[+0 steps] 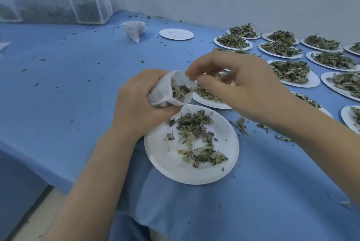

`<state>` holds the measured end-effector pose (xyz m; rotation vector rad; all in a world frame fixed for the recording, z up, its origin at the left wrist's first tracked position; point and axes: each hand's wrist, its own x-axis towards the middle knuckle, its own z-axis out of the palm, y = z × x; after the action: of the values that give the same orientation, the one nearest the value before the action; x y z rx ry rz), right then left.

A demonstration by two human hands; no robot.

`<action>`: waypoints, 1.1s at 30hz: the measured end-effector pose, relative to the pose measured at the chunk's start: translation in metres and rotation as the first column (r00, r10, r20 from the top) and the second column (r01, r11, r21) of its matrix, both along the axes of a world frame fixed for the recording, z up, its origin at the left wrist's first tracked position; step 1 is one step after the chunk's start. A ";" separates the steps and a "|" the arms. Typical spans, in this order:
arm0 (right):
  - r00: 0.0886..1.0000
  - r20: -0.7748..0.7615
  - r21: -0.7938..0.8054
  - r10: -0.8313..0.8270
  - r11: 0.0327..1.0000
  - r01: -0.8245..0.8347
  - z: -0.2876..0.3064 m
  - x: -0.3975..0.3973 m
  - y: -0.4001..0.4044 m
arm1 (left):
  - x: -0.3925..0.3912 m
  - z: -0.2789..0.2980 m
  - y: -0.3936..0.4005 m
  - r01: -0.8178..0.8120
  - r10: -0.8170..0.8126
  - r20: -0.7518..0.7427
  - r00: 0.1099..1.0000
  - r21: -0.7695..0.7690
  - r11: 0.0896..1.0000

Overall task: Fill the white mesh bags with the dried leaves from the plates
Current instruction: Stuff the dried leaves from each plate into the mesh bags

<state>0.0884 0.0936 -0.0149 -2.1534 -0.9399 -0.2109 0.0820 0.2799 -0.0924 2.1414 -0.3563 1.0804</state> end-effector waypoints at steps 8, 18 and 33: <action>0.995 -0.065 -0.514 -0.076 0.857 0.032 -0.028 0.002 -0.007 | -0.002 0.002 0.001 -0.057 0.057 -0.037 0.998 0.013 0.998; 0.999 0.042 -0.628 -0.002 0.777 0.028 -0.042 0.000 0.016 | -0.003 0.003 0.001 -0.026 0.022 -0.098 0.995 -0.040 0.999; 0.999 0.036 -0.165 0.013 0.986 -0.007 0.011 -0.007 -0.015 | -0.001 0.002 0.001 0.035 -0.033 -0.058 0.998 0.038 0.999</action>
<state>0.0814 0.0783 -0.0037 -2.3020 -1.0198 -0.1737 0.0808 0.2814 -0.0904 2.1882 -0.3883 0.9979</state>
